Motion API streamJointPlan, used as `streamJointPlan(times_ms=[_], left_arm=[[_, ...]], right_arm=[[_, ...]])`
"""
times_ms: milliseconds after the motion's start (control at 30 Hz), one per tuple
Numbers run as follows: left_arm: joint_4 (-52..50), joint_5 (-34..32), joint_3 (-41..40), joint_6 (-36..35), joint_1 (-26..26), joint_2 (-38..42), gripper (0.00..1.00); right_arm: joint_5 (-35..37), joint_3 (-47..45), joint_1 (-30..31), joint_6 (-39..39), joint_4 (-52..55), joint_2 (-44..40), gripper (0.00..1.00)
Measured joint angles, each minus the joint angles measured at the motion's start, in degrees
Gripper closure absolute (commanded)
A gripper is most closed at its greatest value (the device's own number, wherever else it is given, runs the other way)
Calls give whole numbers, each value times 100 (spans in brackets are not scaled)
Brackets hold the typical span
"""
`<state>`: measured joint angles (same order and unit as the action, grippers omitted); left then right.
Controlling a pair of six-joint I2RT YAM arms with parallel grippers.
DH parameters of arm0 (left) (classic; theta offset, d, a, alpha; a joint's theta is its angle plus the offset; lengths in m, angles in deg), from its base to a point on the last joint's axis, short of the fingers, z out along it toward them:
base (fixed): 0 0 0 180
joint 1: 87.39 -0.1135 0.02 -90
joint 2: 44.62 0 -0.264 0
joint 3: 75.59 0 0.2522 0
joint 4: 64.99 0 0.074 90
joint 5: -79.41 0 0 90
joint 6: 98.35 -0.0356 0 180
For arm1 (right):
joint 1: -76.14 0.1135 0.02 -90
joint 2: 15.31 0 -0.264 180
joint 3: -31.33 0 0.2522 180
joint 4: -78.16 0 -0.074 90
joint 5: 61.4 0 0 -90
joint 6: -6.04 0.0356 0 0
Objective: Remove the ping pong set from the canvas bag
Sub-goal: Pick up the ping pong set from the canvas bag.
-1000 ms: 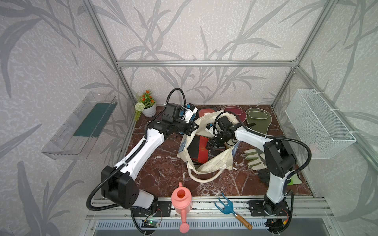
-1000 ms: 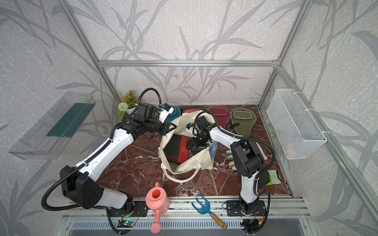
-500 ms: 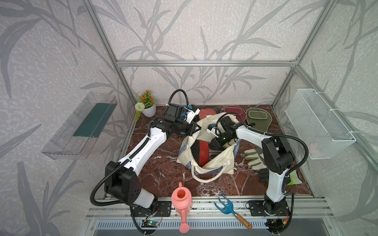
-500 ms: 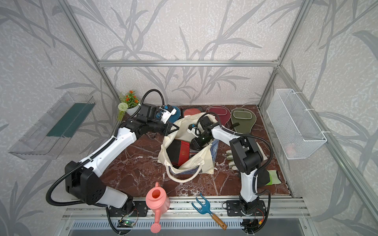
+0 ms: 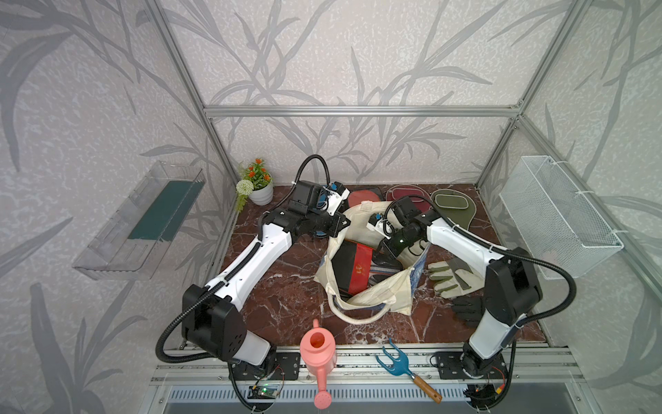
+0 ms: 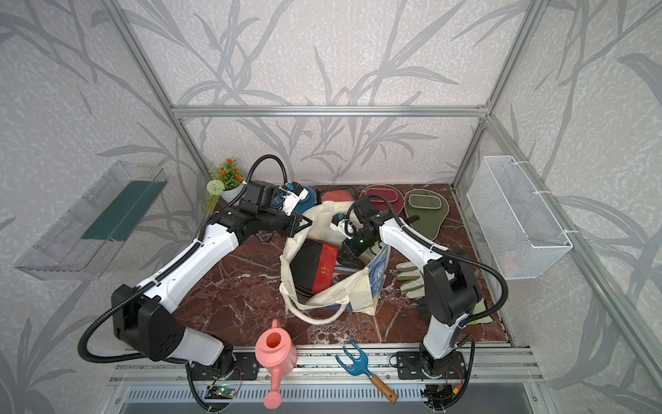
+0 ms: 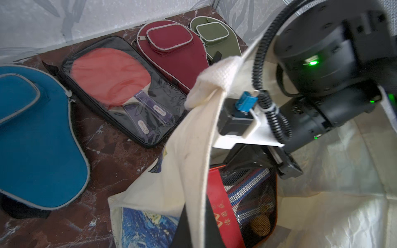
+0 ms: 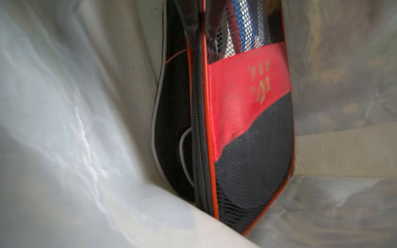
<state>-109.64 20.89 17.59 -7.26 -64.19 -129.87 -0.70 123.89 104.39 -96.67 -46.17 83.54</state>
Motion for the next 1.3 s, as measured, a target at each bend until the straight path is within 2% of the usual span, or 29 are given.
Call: streamJointPlan(times_ms=[300, 567, 767, 933, 1300], left_arm=[[-326, -236, 354, 24, 2, -33, 100], [-629, -293, 662, 68, 0, -197, 100], [-739, -295, 772, 129, -2, -358, 100], [-758, -293, 776, 160, -4, -398, 100], [-787, -267, 774, 199, 2, -415, 100]], right_arm=[[710, 0, 177, -243, 256, -1139, 100], [1930, -2, 527, -868, 245, -1862, 100], [2922, -234, 925, -1486, -186, -2330, 100], [3709, -411, 1294, -1928, -455, -2380, 100], [3532, -629, 1331, -1779, -428, -2142, 100]])
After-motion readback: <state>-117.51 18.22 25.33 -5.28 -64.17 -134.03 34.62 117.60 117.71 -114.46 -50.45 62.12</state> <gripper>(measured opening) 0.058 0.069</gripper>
